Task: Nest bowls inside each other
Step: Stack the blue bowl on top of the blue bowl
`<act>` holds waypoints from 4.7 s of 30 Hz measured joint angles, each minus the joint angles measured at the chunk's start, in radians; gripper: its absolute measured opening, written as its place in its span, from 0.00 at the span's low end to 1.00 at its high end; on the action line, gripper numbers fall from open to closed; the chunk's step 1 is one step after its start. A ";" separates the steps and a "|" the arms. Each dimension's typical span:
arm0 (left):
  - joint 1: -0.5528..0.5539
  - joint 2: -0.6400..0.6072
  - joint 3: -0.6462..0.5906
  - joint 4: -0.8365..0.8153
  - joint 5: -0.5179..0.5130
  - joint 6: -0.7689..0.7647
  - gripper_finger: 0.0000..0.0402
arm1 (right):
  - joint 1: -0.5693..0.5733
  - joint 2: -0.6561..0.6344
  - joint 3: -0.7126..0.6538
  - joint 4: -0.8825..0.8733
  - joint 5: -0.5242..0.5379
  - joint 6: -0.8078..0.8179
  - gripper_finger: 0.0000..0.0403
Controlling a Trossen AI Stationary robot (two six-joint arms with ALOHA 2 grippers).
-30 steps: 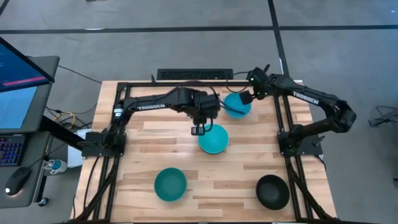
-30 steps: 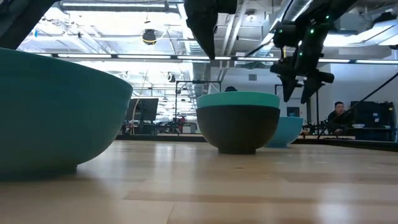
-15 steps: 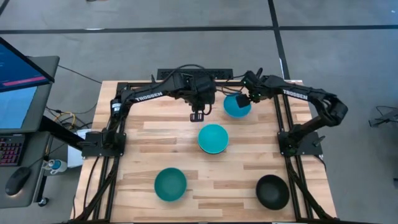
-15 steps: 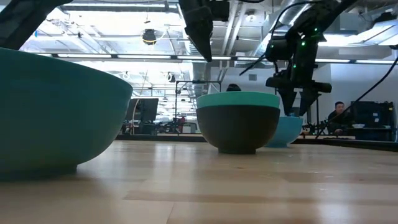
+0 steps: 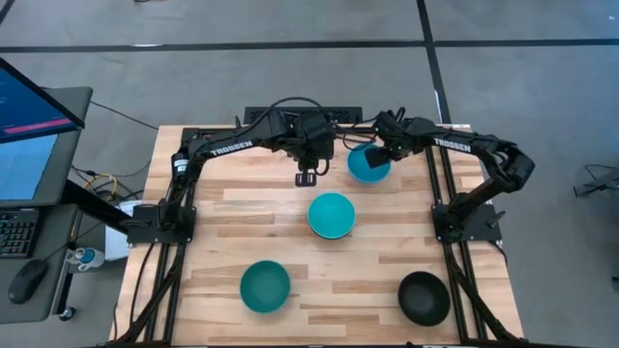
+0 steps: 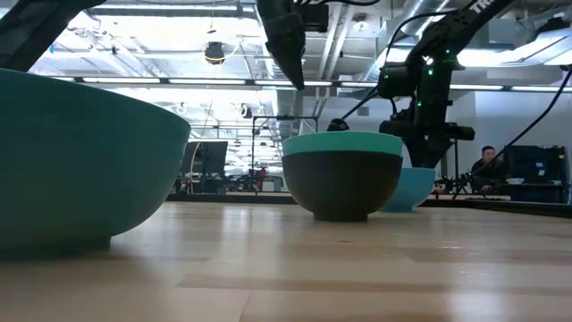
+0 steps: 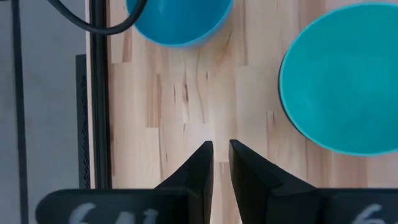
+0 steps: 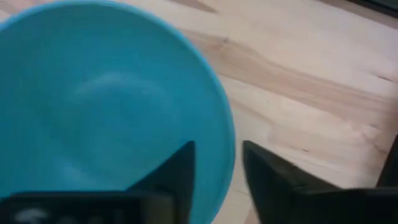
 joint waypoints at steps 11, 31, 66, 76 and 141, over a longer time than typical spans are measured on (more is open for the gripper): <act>0.011 0.000 0.000 -0.002 0.002 0.000 0.11 | 0.000 0.000 0.000 0.016 0.004 -0.013 0.16; 0.013 0.001 0.000 -0.005 0.002 0.004 0.11 | 0.025 0.073 -0.001 0.044 0.004 -0.016 0.49; 0.032 -0.610 -0.875 0.401 -0.032 -0.226 0.11 | 0.146 -0.014 0.214 -0.183 -0.003 0.036 0.04; -0.030 -0.741 -1.060 0.473 -0.030 -0.305 0.11 | 0.338 -0.016 0.388 -0.263 0.001 0.105 0.06; 0.030 -0.971 -1.307 0.574 0.036 -0.161 0.11 | 0.755 0.153 0.402 -0.268 0.064 0.722 0.18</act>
